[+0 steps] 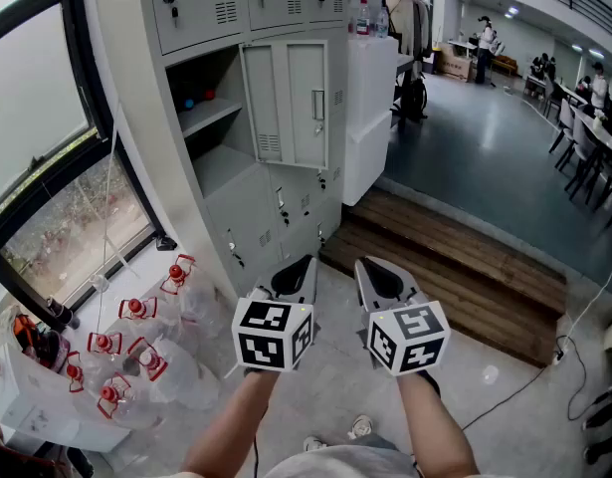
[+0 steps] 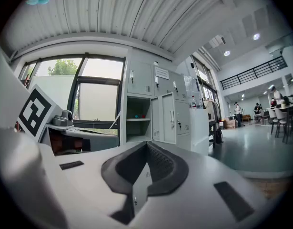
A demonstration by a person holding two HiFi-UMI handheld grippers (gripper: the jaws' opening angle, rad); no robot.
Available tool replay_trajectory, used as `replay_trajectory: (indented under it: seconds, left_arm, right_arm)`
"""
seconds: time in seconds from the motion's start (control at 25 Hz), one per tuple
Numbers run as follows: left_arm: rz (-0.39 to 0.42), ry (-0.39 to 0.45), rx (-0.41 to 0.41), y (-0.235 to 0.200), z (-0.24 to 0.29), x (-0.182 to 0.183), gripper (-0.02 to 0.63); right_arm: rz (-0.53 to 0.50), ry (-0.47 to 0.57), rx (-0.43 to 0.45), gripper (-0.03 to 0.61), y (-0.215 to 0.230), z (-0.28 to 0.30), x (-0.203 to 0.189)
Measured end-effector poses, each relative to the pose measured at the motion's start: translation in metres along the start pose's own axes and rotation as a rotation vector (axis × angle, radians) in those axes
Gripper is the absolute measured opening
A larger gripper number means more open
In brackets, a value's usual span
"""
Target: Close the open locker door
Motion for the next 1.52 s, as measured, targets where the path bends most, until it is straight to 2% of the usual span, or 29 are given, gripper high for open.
replay_trajectory:
  seconds: [0.32,0.6,1.0,1.52]
  left_arm:
    - [0.003,-0.011,-0.01,0.001,0.021,-0.002,0.006]
    - [0.011,-0.014,0.008,0.002,0.063,0.002,0.006]
    - [0.025,-0.029,0.037,0.02,0.168,0.013,0.006]
    - [0.024,-0.012,0.109,0.071,0.305,0.024,0.006]
  right_arm:
    - [-0.003,0.005,0.005,0.006,0.012,0.012,-0.007]
    - [0.005,0.015,0.015,0.006,0.049,0.035,-0.016]
    - [0.04,0.04,0.059,0.006,0.145,0.083,-0.03]
    - [0.015,0.049,0.133,0.006,0.291,0.121,-0.049]
Point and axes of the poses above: the fingertips, and each gripper's own axes: z forward along the fingers, y to its right, x out of its top, the point moved 9 cm from there along -z, backward along the fingers, and after that the axes turned 11 degrees about -z, right-handed, at the moved point
